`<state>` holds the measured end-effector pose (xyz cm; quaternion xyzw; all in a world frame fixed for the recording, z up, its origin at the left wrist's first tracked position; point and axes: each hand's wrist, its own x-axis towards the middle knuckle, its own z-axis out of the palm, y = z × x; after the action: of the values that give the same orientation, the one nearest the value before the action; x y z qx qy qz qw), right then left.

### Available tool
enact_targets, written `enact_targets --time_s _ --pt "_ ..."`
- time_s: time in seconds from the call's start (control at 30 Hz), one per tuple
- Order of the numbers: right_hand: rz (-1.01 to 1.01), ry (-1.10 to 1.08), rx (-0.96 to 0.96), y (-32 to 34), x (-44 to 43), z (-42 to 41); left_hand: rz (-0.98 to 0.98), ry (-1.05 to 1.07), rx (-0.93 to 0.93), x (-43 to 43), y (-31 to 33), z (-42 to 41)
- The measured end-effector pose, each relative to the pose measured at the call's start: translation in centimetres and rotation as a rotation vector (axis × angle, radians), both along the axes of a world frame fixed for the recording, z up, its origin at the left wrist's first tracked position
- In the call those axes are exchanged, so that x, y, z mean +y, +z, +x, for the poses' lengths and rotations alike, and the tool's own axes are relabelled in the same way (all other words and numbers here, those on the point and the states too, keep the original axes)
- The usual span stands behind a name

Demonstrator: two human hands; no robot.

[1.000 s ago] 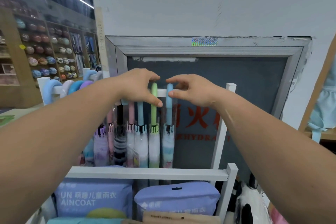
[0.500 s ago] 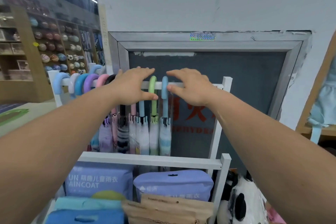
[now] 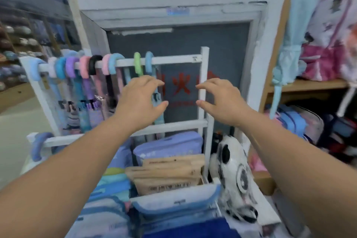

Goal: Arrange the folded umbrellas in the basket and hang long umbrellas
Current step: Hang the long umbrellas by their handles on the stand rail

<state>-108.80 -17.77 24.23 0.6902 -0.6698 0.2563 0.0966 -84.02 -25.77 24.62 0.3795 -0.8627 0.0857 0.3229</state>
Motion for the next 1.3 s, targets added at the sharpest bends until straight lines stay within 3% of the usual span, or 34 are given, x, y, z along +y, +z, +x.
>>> enact_targets --time_s 0.27,0.57,0.83,1.07,1.3 --pt "0.176 -0.359 -0.202 -10.4 16.8 -5.2 0.218 -0.338 -0.157 8.8 -8.4 -8.6" --pt "0.374 -0.721 -0.44 -22.2 38.5 -14.1 0.45 -0.573 -0.386 24.2 -17.2 -22.4" --pt "0.6 -0.847 -0.628 -33.2 54.0 -22.5 0.704 -0.574 -0.659 37.3 -29.6 -34.4" --pt "0.714 -0.912 -0.8 -42.2 60.3 -27.7 0.895 -0.569 -0.76 44.2 -40.3 -41.3" --pt "0.799 -0.993 -0.885 -54.1 62.7 -30.3 1.005 -0.598 -0.877 45.4 -52.7 -45.3"
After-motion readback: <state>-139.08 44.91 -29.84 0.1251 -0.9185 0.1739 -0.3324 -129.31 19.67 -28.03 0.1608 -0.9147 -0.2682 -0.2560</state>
